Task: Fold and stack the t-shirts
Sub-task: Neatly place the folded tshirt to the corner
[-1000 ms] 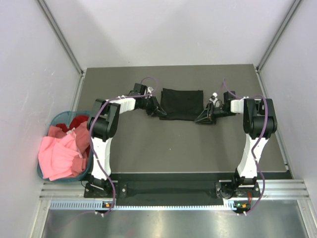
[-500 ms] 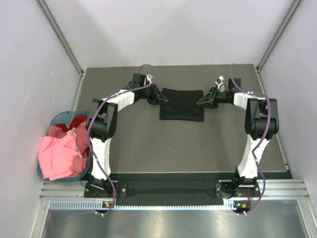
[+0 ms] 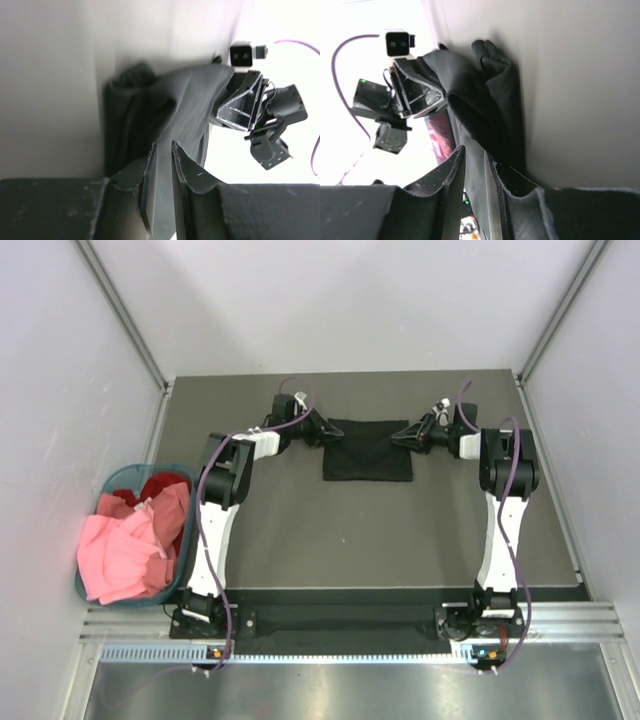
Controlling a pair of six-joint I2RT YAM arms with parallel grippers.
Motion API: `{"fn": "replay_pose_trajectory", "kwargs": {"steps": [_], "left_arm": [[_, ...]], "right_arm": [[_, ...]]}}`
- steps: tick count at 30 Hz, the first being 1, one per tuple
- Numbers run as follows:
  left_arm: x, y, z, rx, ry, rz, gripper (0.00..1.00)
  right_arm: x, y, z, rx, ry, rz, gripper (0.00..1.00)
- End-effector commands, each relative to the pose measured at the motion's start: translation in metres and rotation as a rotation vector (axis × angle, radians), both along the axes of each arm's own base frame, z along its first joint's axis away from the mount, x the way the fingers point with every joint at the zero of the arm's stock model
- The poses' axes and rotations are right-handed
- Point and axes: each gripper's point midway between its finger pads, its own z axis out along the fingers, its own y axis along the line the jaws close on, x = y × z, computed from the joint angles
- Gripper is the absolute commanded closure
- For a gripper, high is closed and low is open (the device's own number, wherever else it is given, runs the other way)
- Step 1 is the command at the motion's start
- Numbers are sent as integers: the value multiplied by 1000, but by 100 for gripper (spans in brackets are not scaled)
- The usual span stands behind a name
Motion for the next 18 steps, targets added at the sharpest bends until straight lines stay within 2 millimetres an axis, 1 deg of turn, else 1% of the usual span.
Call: {"fn": "replay_pose_trajectory", "kwargs": {"steps": [1, 2, 5, 7, 9, 10, 11, 12, 14, 15, 16, 18], "left_arm": [[33, 16, 14, -14, -112, 71, 78], [37, 23, 13, -8, -113, 84, 78], [41, 33, 6, -6, -107, 97, 77], [44, 36, 4, -5, -105, 100, 78], [48, 38, 3, -2, -109, 106, 78], [49, 39, -2, 7, -96, 108, 78], [51, 40, -3, 17, -104, 110, 78], [54, 40, -3, 24, -112, 113, 78], [55, 43, -13, 56, -102, 115, 78], [58, 42, -11, 57, -110, 111, 78], [59, 43, -11, 63, -111, 108, 78], [60, 44, -4, 88, -118, 87, 78]], "right_arm": [[38, -17, 9, 20, -113, -94, 77], [40, -19, 5, 19, -109, -101, 77], [47, -27, 2, 7, -108, -120, 76], [51, -30, 5, -1, -117, -127, 76], [56, -32, 1, -16, -105, -144, 76], [58, -33, -1, -27, -105, -148, 76], [65, -36, -1, -39, -108, -164, 76], [65, -37, -5, -48, -81, -172, 76], [75, -42, -8, -73, -72, -203, 75], [77, -43, -9, -75, -61, -212, 75], [81, -45, -7, -68, -55, -226, 75], [90, -46, 5, -63, -76, -236, 75]]}}
